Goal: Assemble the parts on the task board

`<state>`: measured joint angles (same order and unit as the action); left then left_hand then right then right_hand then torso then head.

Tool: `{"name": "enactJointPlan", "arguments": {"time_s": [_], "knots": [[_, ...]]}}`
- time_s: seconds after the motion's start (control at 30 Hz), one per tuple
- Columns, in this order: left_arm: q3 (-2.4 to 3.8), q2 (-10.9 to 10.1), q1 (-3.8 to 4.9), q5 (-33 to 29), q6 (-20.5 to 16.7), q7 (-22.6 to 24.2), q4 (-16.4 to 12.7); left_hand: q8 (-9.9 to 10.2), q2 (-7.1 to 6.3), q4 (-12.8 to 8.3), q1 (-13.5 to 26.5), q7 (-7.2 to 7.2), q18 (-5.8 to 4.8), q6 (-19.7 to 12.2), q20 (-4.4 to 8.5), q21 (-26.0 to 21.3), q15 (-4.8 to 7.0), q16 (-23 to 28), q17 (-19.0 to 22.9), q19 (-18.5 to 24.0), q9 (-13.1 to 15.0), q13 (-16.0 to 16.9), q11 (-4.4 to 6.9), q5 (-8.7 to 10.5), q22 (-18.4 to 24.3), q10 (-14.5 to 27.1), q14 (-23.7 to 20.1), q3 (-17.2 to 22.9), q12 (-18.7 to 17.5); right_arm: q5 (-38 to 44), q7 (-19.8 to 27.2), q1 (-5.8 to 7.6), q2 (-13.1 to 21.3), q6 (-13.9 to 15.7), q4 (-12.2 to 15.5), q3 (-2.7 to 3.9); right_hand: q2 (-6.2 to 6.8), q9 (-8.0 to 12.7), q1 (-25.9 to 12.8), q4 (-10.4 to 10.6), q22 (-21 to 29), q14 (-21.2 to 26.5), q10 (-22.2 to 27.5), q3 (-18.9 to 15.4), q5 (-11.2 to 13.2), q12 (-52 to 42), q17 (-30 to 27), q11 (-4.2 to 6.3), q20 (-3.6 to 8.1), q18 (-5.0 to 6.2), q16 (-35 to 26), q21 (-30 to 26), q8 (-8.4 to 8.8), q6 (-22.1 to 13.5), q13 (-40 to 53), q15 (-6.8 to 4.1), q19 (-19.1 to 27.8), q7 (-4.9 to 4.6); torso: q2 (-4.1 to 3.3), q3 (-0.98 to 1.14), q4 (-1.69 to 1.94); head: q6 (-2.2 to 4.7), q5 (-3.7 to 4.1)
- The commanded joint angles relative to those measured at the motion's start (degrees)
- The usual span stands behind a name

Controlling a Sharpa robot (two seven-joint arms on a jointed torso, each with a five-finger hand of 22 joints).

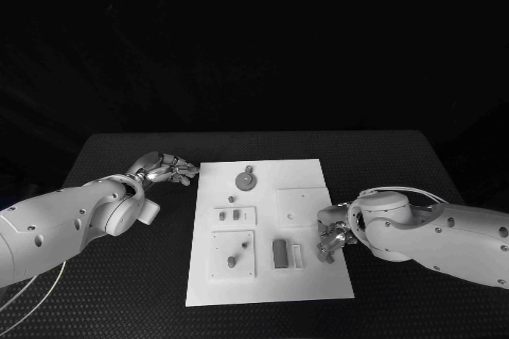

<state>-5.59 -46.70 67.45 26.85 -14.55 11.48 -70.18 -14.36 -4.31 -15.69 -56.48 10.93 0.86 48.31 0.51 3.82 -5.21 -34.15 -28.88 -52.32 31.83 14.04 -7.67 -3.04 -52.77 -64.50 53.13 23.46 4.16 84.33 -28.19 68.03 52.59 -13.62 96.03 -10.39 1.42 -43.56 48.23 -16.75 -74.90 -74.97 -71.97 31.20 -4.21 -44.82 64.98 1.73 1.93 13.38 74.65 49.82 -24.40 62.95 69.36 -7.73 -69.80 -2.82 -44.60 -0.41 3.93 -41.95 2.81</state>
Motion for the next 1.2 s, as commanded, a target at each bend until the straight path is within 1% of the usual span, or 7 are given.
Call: {"name": "enactJointPlan", "arguments": {"time_s": [0.03,0.17,0.23,0.33,0.43,0.63,1.2], "knots": [[0.03,0.08,0.02,-0.29,0.67,0.44,-0.09,-0.24,-0.03,0.15,0.45,-0.13,-0.19,-0.45,-0.12,0.25,-0.07,0.2,-0.08,0.1,-0.07,-0.07,-0.23,0.2,0.07,0.08,0.22,0.24,-0.13,-10.59,-0.43,-1.84,-0.04,3.16,-0.12,-1.43,-4.83,0.01,1.77,-0.07,-1.11,-0.08,0.09,0.0,-0.21,-0.25,0.06,0.18,-0.15,1.62,0.2,0.29,12.9,-1.76,-0.09,-0.1,0.2,-1.65,0.01,-0.03,-0.03,-0.02,-0.01],[0.03,0.14,0.02,-0.29,0.74,0.44,-0.11,-0.24,-0.03,0.15,0.45,-0.13,-0.19,-0.45,-0.12,0.25,-0.07,0.21,-0.09,0.1,-0.07,-0.07,-0.23,0.2,0.07,0.08,0.22,0.24,-0.13,-20.53,2.09,-1.42,0.22,7.48,0.21,-1.42,-5.76,0.05,2.27,-0.2,-1.16,0.65,0.31,-0.3,-0.24,-0.1,-0.85,0.14,-0.16,1.62,-0.48,0.25,13.06,-1.98,-0.16,-0.08,0.61,-1.67,0.02,-0.08,-0.04,0.03,-0.01],[0.03,0.15,0.02,-0.29,0.74,0.43,-0.1,-0.24,-0.03,0.16,0.46,-0.13,-0.19,-0.45,-0.12,0.25,-0.07,0.21,-0.1,0.1,-0.07,-0.07,-0.23,0.2,0.07,0.08,0.22,0.24,-0.13,-22.0,2.34,-1.38,0.22,8.21,0.3,-1.42,-5.77,0.02,2.42,-0.2,-1.17,0.63,0.33,-0.37,-0.23,-0.1,-0.78,0.14,-0.16,1.62,-0.45,0.26,13.03,-1.92,-0.17,-0.07,0.67,-1.66,0.01,-0.07,-0.02,0.04,0.01],[0.03,0.11,0.02,-0.29,0.71,0.41,-0.08,-0.25,-0.03,0.15,0.46,-0.13,-0.19,-0.45,-0.12,0.25,-0.07,0.23,-0.11,0.1,-0.08,-0.08,-0.23,0.2,0.07,0.08,0.22,0.24,-0.13,-25.6,2.93,-1.33,0.39,12.0,0.53,-1.41,-5.84,-0.06,2.82,-0.2,-1.2,0.5,0.26,-0.59,-0.22,-0.13,-0.61,0.2,-0.18,1.62,-0.32,0.35,12.88,-1.65,-0.17,-0.1,0.73,-1.59,0.0,-0.07,0.0,0.03,0.01],[0.03,0.09,0.02,-0.29,0.7,0.43,-0.05,-0.25,-0.05,0.16,0.49,-0.13,-0.19,-0.45,-0.13,0.25,-0.07,0.24,-0.13,0.11,-0.08,-0.08,-0.23,0.2,0.07,0.08,0.22,0.24,-0.13,-28.57,2.86,-1.18,0.46,14.22,0.71,-1.4,-5.96,-0.1,3.01,-0.2,-1.21,0.39,0.2,-0.69,-0.23,-0.17,-0.48,0.25,-0.19,1.62,-0.22,0.41,12.8,-1.49,-0.18,-0.14,0.72,-1.54,-0.01,-0.07,0.02,0.0,-0.05],[0.03,0.08,0.02,-0.29,0.73,0.4,-0.05,-0.26,-0.07,0.17,0.52,-0.13,-0.19,-0.45,-0.13,0.25,-0.07,0.27,-0.16,0.11,-0.09,-0.09,-0.23,0.2,0.07,0.08,0.23,0.23,-0.13,-29.97,2.72,-1.12,0.46,15.92,1.2,-1.39,-6.0,-0.14,3.33,-0.19,-1.21,0.13,0.04,-0.88,-0.23,-0.24,-0.24,0.33,-0.17,1.62,0.0,0.54,12.71,-1.28,-0.18,-0.21,0.63,-1.46,-0.02,-0.04,0.0,-0.05,-0.15],[0.03,0.16,0.02,-0.29,0.78,0.38,-0.04,-0.27,-0.08,0.15,0.53,-0.13,-0.19,-0.45,-0.12,0.26,-0.07,0.33,-0.23,0.12,-0.1,-0.11,-0.23,0.2,0.07,0.08,0.24,0.25,-0.13,-29.99,2.47,-1.09,0.45,15.22,1.42,-1.35,-5.97,-0.15,3.41,-0.19,-1.2,0.02,-0.04,-1.06,-0.22,-0.26,-0.18,0.37,-0.17,1.62,0.07,0.62,12.7,-1.21,-0.19,-0.25,0.57,-1.42,-0.03,-0.01,-0.03,-0.1,-0.25]]}}
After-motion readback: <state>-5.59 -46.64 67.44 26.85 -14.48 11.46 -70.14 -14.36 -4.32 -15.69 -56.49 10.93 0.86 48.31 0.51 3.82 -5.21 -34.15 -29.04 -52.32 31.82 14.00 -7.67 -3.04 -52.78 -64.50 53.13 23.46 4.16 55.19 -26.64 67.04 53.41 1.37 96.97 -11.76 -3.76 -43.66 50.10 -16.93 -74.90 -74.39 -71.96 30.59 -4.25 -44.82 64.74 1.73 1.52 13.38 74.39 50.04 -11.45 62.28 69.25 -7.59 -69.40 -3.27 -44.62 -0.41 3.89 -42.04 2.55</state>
